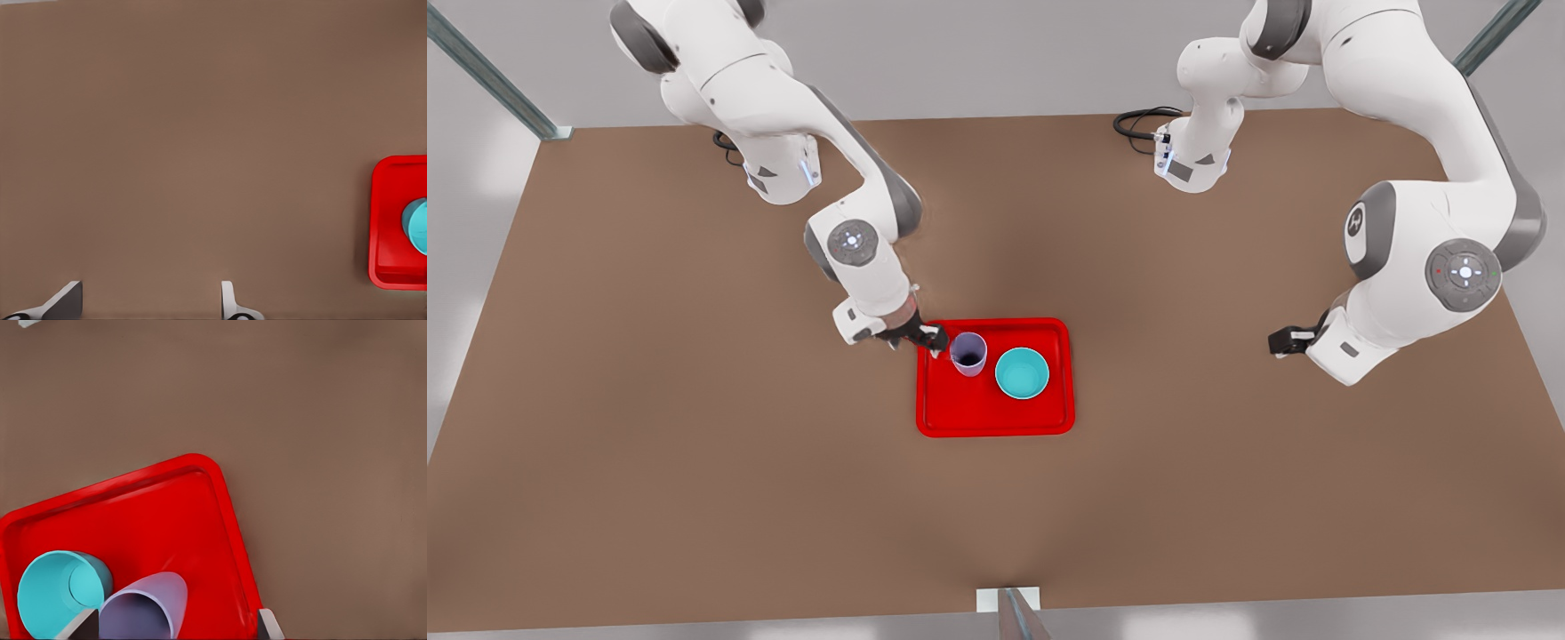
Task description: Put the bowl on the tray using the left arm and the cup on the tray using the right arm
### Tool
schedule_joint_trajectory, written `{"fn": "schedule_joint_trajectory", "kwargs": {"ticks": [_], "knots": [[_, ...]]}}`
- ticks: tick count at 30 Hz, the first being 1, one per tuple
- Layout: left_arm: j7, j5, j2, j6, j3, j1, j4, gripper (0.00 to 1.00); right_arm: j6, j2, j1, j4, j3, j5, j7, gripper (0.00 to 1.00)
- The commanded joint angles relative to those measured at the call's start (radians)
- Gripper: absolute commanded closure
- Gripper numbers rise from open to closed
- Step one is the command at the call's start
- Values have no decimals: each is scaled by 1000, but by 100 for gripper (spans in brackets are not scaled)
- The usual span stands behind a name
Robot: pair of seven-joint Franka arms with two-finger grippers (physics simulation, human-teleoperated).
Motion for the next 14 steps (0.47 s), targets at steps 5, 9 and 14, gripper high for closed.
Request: {"fn": "schedule_joint_trajectory", "kwargs": {"ticks": [5, 9, 14], "knots": [[3, 1, 0, -2, 0, -1, -2, 0, -533, -143, -182, 198, -213, 75, -635, 0], [0, 2, 0, -2, 0, -1, -2, 0, -702, -91, -313, 364, -272, 112, -744, 0], [2, 2, 0, -6, 0, -1, -2, 0, -717, -77, -300, 419, -279, 100, -737, 0]]}}
